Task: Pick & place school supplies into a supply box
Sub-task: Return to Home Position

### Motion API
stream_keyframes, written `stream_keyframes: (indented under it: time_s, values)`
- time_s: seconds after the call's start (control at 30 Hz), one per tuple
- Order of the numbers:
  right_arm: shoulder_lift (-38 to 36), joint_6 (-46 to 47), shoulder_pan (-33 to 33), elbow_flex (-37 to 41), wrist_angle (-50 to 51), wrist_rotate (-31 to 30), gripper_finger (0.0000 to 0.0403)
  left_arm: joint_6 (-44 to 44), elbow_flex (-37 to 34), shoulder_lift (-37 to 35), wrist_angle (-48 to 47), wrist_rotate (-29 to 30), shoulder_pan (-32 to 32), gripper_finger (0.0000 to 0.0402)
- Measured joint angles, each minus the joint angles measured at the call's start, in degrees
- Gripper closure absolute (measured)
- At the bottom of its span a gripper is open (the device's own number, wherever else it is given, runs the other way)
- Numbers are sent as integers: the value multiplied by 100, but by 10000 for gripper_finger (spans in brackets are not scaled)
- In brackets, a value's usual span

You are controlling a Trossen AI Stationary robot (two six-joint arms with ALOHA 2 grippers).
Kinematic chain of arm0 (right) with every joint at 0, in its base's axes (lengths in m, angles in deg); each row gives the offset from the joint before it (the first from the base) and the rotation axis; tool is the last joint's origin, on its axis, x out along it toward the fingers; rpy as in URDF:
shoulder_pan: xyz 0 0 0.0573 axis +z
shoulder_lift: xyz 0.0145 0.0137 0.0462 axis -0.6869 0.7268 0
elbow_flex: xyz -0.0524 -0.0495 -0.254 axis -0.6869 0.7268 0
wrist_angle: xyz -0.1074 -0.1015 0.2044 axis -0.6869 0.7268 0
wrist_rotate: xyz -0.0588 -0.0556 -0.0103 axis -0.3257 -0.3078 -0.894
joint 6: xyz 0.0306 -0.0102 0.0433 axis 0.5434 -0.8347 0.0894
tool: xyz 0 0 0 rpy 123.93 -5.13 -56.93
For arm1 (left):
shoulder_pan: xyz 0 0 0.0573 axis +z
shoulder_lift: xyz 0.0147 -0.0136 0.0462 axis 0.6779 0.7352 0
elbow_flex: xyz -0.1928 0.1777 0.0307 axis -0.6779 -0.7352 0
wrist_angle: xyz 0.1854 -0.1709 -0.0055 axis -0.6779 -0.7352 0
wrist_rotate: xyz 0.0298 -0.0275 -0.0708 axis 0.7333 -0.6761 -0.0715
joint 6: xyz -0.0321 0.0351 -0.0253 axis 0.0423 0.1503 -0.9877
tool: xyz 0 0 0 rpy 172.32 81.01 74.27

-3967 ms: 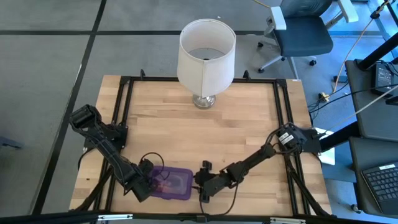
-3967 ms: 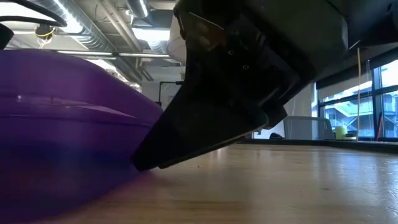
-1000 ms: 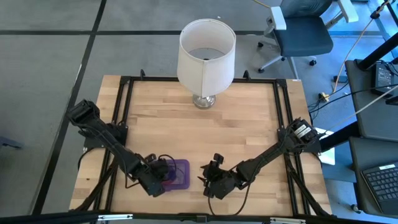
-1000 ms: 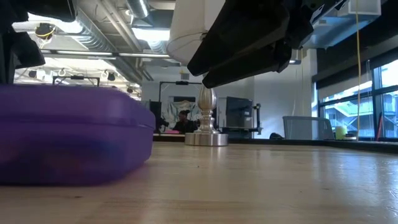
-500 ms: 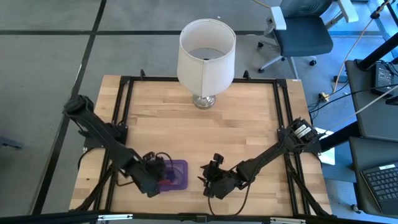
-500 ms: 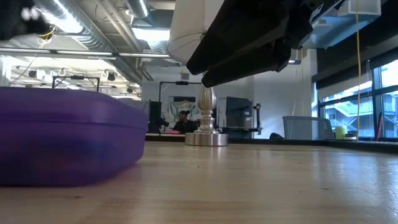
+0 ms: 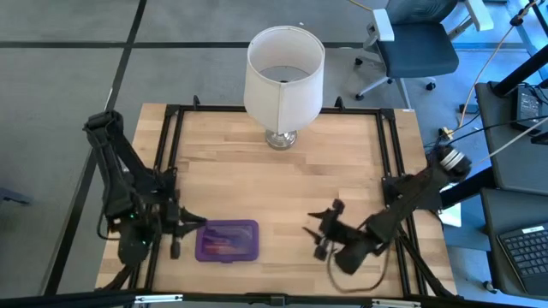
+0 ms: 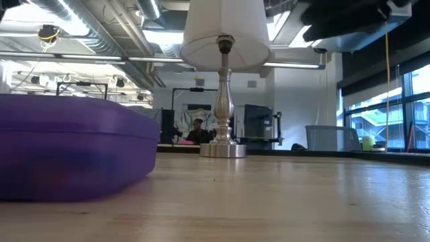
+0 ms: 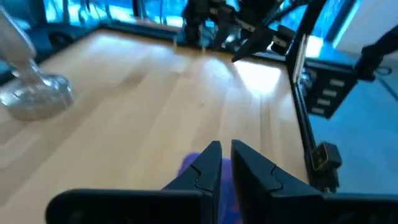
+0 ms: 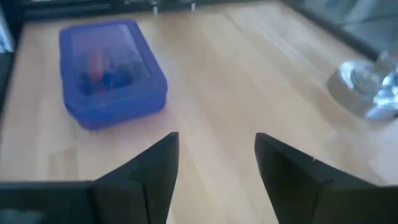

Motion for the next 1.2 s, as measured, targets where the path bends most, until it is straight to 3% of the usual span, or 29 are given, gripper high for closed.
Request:
stream_keyframes:
  time_s: [0.07,0.2,0.37,0.5,0.67,0.73,0.87,1.07,1.2]
  values:
    - [-494,179,42,472,-201,125,188,-109,-208,-264,-87,189,-74,370]
    - [-1301,-462,-223,1329,-1157,721,188,39,-556,-838,45,-191,423,370]
    - [-2154,-1451,-727,2307,-2258,1117,188,1322,-1021,-1254,974,-1092,1400,370]
    - [-2777,-2069,-1149,3063,-3012,1419,188,2462,-1327,-1533,1618,-2140,2389,370]
    - [-3570,-2564,-1658,3860,-3706,1687,188,3291,-1630,-2132,1956,-3181,3495,370]
    - [-3950,-2708,-1786,4133,-3845,1688,188,3446,-1812,-2512,2029,-3340,3759,370]
    - [-4601,-2737,-1870,4596,-4255,1694,188,3651,-2387,-3348,2466,-3493,4057,370]
    - [-5193,-2943,-1874,4965,-4510,1690,188,4378,-3533,-4394,3938,-3867,4162,370]
    - [-5547,-3019,-1874,5230,-4571,1721,188,4262,-3949,-4918,3878,-4011,4235,370]
